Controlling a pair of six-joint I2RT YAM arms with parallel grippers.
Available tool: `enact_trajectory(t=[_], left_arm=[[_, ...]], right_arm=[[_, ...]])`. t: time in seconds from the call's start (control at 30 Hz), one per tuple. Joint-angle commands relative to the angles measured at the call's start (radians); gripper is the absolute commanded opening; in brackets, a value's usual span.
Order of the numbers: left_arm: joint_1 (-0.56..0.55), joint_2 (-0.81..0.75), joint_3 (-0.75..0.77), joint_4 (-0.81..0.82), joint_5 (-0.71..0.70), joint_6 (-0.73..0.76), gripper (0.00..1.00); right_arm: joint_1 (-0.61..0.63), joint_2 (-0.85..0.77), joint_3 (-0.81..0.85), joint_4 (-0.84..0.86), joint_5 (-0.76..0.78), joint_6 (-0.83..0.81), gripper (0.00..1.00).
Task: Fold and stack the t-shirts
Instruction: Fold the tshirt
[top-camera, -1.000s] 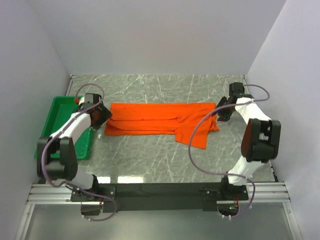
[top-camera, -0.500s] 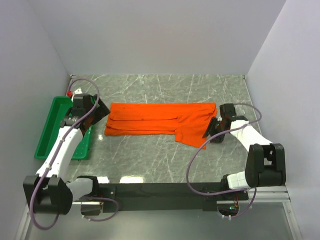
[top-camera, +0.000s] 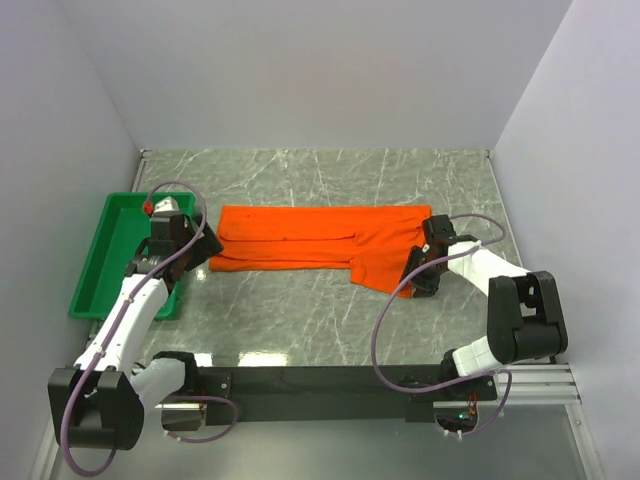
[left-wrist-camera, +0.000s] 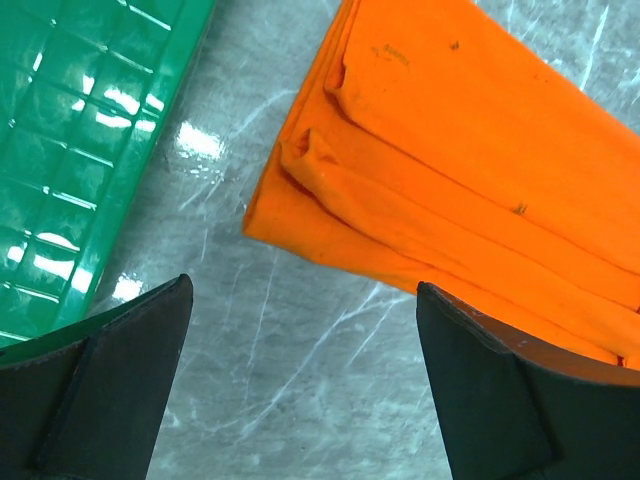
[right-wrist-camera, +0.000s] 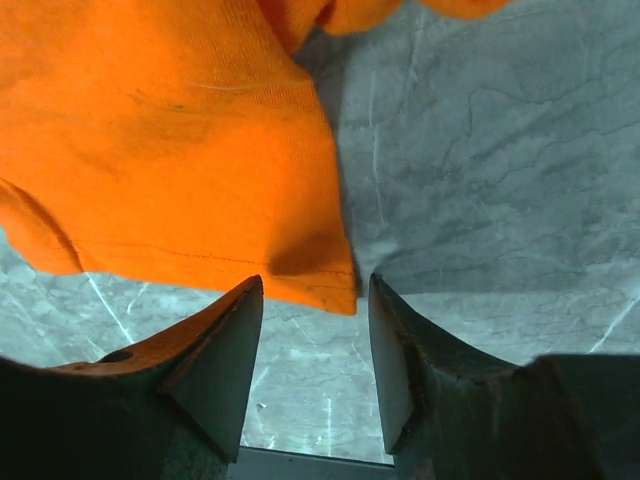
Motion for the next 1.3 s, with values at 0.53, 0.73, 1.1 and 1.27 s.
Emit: enact_trajectory(t=[0.53, 0.73, 1.1, 1.27], left_arm=[[-0.002, -0.030, 0.004, 0.046, -0.044, 0.030, 0.98], [-0.002, -0.026, 0.004, 0.045, -0.047, 0.030, 0.98], [-0.002, -0.009, 0.006, 0.042, -0.050, 0.030, 0.98], [-0.002, -0.004, 0.004, 0.040, -0.051, 0.029, 0.97]], right_arm=[[0.027, 0.074, 0.345, -0.045, -0.002, 0.037, 0.00], [0.027, 0.213, 0.546, -0.056, -0.018, 0.034, 0.00], [0.022, 0.434, 0.829, -0.079, 0.004, 0.021, 0.00], [0.008, 0.483, 0.896, -0.068, 0.005, 0.034, 0.00]])
